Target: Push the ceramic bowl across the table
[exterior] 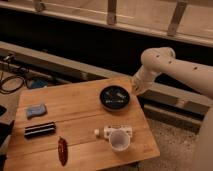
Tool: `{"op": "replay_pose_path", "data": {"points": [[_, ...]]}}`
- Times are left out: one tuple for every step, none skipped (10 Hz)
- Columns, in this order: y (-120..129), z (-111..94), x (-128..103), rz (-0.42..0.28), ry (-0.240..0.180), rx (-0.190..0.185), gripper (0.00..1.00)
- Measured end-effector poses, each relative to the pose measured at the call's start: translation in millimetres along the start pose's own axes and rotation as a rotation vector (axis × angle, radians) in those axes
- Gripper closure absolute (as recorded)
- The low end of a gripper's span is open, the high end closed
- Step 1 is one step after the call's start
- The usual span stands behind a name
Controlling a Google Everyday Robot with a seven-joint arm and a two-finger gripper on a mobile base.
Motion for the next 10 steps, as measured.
{"op": "replay_pose_path", "data": {"points": [[-0.6, -6.9, -3.8, -0.057, -0.001, 0.020, 0.81], [-3.2, -8.7, -9.1, -0.084, 0.001, 0.035, 0.81], [-8.0, -4.9, -18.6, -0.104, 0.007, 0.050, 0.81], [-18.2, 3.6, -33.1, -0.117, 0.014, 0.063, 0.81], [-26.1, 10.6, -43.6, -0.123, 0.020, 0.068, 0.81], [-33.3, 19.5, -52.0, -0.131, 0.030, 0.068, 0.81], [-41.0, 31.9, -60.1, -0.140, 0.042, 0.060, 0.81], [-44.4, 37.7, -62.2, -0.123, 0.043, 0.054, 0.81], [-43.5, 39.7, -61.2, -0.100, 0.041, 0.050, 0.81], [-38.5, 39.1, -57.9, -0.089, 0.041, 0.046, 0.81]]}}
